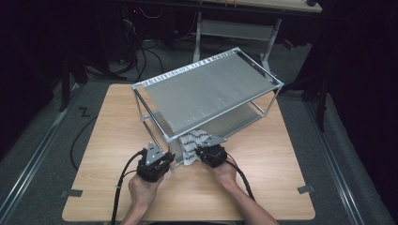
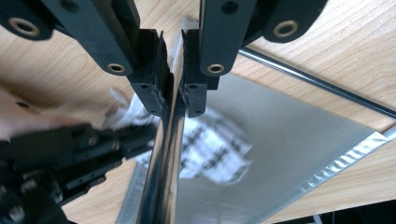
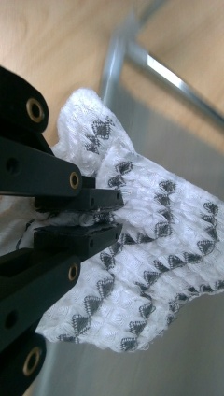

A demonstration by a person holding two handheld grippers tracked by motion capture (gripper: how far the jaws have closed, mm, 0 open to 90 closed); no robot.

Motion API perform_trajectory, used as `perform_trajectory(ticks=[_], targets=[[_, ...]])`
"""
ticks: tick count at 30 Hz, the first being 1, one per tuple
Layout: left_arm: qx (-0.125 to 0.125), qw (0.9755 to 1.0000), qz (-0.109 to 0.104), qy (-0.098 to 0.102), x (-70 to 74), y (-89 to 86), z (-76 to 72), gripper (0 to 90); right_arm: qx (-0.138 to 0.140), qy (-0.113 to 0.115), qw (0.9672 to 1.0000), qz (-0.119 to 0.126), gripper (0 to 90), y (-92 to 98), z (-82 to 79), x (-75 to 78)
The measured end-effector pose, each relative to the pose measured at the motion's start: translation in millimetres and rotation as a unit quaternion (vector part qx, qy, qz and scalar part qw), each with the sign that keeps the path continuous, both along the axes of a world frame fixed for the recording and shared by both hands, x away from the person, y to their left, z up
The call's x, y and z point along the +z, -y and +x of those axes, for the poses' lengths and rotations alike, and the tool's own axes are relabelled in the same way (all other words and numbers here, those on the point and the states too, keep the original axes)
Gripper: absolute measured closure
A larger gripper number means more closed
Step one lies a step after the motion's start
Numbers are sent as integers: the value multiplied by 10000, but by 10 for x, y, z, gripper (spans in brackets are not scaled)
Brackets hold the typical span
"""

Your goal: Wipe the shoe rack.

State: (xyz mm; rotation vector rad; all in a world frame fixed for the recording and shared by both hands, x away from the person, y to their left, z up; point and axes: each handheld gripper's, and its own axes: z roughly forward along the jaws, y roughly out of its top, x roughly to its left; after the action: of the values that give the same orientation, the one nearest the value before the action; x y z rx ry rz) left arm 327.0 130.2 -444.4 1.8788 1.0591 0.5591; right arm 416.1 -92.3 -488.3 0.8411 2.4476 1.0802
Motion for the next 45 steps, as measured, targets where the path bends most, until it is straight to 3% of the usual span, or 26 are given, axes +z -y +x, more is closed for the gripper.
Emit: perform_trajectory(ticks=[5,11,20,21,29,32,37,40,45], targets=[[-7,10000,1,8,-2,-2,0,807,364,-13,9993,8,833,-215,-117,0],[-15,10000,-17,19,-6,-6,-1,807,449,12,9990,7,833,-264,-119,-6],[-7,10000,-11,32,-7,-4,-6,808,-65,-7,10000,67,831,15,72,-20],[-8,10000,-10,30,-7,-4,-7,807,-254,-26,9996,93,831,107,126,-25],[-41,10000,10,26,-5,0,-19,808,-670,48,9976,-136,832,364,303,1],[-46,10000,3,27,-6,-1,-21,808,-752,-33,9971,-78,832,416,330,3],[-57,10000,-22,58,-16,-11,-28,808,-663,220,9968,-387,834,368,284,0],[-49,10000,-26,63,-17,-13,-31,809,-637,254,9968,-416,835,380,285,-3],[-41,10000,-24,61,-16,-9,-31,809,-885,215,9952,-351,835,485,366,-5]])
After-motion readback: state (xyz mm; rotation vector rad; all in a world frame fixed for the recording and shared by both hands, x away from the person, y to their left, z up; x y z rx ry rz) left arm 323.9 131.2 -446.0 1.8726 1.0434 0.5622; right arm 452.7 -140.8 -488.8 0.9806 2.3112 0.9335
